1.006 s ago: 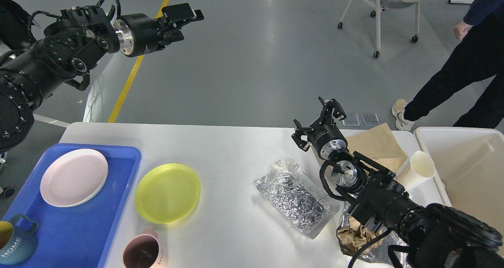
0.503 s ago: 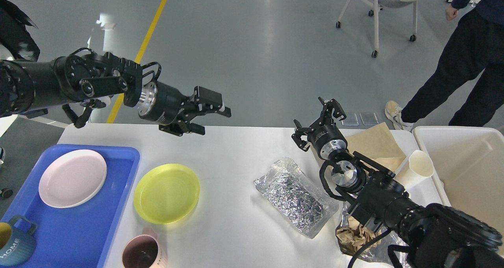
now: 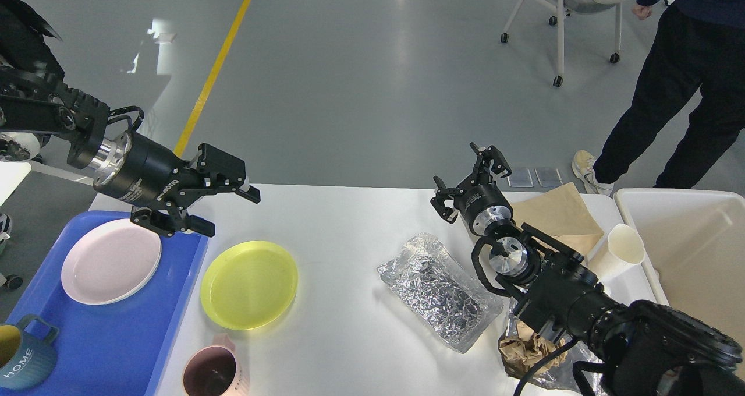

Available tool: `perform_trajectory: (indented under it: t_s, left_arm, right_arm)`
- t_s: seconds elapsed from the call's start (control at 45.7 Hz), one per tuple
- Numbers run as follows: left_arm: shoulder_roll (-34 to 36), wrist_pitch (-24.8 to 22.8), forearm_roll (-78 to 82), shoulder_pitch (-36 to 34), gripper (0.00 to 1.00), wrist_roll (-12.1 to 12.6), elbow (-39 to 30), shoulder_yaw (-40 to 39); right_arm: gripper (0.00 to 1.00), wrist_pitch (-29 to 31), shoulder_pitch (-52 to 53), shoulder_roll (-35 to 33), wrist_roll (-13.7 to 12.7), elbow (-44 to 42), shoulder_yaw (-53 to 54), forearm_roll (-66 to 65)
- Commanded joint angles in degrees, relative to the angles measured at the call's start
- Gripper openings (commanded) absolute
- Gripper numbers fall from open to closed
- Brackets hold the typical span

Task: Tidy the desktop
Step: 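Lower the left gripper down toward the pink mug near the robot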

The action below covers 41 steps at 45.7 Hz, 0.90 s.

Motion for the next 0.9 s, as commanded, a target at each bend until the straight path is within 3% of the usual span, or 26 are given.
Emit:
perform_trajectory:
  t_s: [0.0,0.175,0.306,0.372,0.481,0.569,0.678,0.875]
  left_arm:
    - [-0.76,-3.72,2.67,-0.03,0.97,0.11,-0.29,2.78]
    - [-2.51,-6.18,5.48,2.08,0.97,0.02,-2.3,3.39]
    - [-5.15,-4.87,11.63,3.66,0.97,0.99,-3.19,4.8]
    - [-5.59,-3.12,14.53,3.92,0.97,3.7,-3.27,5.76]
    - [-5.59,1.45,14.89,5.94,0.96,10.56,-4.24,5.94]
    - [-5.68,5.84,14.8,8.05,0.96,13.82,-5.56,5.94]
    - [-6.64,9.72,14.8,10.6,0.95,14.52,-6.88,5.85]
    - [-7.97,10.78,13.4,12.1,0.94,14.52,-7.49,5.24]
  right_arm:
    - [1.0,0.0,-0.01,0.0,0.0,0.08,0.0,0.0]
    - [1.0,0.0,-0.01,0.0,0.0,0.08,0.0,0.0]
    - [1.0,0.0,-0.01,0.0,0.0,0.08,0.0,0.0]
    - [1.0,0.0,-0.01,0.0,0.0,0.08,0.0,0.0]
    - [1.0,-0.09,-0.01,0.0,0.0,-0.01,0.0,0.0]
    - [1.0,0.0,-0.01,0.0,0.0,0.08,0.0,0.0]
    - [1.0,0.0,-0.01,0.0,0.0,0.08,0.0,0.0]
    - [1.0,0.0,-0.01,0.0,0.0,-0.01,0.0,0.0]
